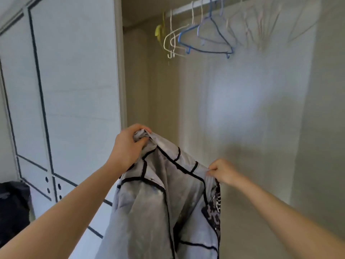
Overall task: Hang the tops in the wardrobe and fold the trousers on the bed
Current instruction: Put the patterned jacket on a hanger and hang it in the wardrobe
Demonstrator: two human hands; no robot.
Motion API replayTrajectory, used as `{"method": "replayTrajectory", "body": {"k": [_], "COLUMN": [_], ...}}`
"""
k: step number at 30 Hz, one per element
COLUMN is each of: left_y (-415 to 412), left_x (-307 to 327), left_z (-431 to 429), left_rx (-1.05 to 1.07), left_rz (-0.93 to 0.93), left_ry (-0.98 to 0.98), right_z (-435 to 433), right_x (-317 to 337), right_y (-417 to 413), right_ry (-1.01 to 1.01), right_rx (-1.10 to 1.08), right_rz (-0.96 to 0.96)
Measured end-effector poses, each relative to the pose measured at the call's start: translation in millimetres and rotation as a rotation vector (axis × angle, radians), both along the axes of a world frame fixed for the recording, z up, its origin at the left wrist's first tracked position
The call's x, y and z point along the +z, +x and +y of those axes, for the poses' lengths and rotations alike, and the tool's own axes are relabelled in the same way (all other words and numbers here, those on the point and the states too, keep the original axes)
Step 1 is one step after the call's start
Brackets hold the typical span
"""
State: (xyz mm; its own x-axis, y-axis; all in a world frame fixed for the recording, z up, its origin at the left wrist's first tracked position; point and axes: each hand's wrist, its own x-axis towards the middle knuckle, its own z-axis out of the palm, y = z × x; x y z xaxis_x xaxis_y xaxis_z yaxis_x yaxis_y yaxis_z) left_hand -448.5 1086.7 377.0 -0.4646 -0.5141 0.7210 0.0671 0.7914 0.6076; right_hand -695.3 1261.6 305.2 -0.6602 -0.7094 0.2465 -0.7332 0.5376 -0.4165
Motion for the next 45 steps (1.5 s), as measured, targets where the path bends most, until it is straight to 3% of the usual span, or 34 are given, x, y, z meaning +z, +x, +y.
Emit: {"method": "replayTrajectory", "body": {"k": [5,10,20,24,26,33,42,45], "left_y": [-37.5,-78.0,-153.7,-176.8,-185.7,-208.1,-229.4,-234.2], "left_x": [50.0,72.6,94.5,103.1,107.0,115.2,120.0,121.6], "left_z": [3.1,8.4,4.0,-4.9,-9.6,-27.7,-38.6,-37.8], "left_rx": [-0.052,-0.112,-0.192,-0.193,-0.187,-0.172,-0.187,-0.2], "left_rz": [0.063,0.024,0.021,-0.012,-0.023,-0.038,-0.067,-0.078], "left_ry": [-0.065,-0.129,-0.236,-0.317,-0.341,-0.387,-0.378,-0.385], "right_z": [13.9,39.3,81.0,85.6,87.8,100.4,107.5,109.6], "right_x": [74.5,159.9,317.0,367.5,385.2,429.4,436.8,438.7], "right_y": [0.3,-7.9,12.0,2.3,-3.6,-41.5,-73.6,-87.3], "right_ry": [-0.08,-0.312,-0.608,-0.456,-0.296,-0.024,-0.083,-0.149], "right_rx": [-0.041,-0.171,-0.325,-0.555,-0.691,-1.039,-0.934,-0.924], "right_rz": [0.077,0.184,0.79,1.141,1.211,1.029,0.653,0.64]}}
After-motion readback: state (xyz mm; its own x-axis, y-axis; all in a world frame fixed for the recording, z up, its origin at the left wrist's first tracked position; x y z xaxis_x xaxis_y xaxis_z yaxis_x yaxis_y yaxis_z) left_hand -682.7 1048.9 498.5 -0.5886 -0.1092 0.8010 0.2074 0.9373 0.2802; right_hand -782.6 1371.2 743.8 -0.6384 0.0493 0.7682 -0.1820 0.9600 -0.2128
